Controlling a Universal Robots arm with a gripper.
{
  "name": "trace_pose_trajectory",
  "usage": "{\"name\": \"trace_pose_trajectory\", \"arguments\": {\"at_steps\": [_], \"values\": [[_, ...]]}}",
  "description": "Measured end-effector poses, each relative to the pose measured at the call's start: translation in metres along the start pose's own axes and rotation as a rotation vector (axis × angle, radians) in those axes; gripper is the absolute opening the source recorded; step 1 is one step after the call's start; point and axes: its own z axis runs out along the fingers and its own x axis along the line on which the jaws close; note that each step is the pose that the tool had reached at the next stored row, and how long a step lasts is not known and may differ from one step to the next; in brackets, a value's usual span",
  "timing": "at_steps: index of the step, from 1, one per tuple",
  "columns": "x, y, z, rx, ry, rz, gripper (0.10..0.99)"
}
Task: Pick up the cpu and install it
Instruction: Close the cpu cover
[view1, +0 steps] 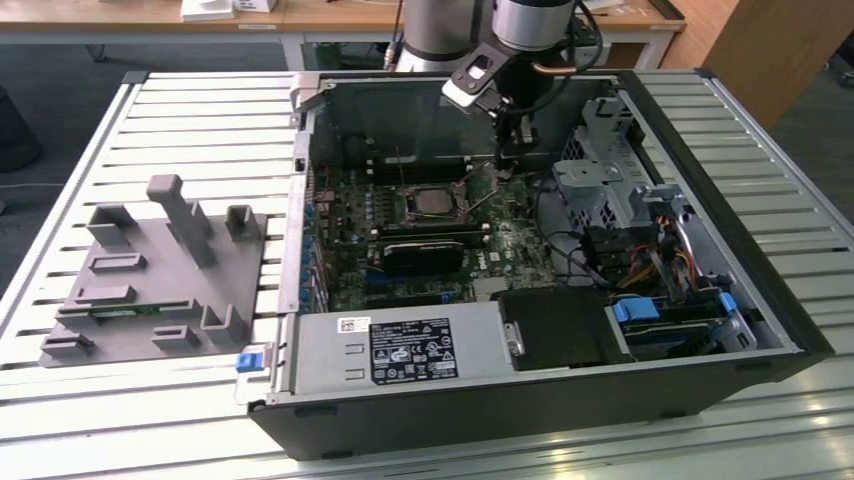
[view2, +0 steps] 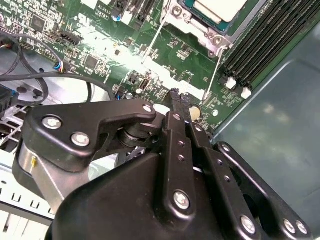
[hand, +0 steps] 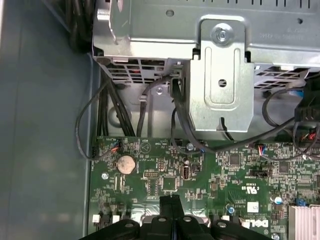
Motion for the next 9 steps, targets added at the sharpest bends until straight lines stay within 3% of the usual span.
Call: {"name": "trace_pose_trajectory", "arguments": {"at_steps": [9], "values": [[0.0010,0.0082,0.0039,0.000,-0.0080,0.000,0.106]]}}
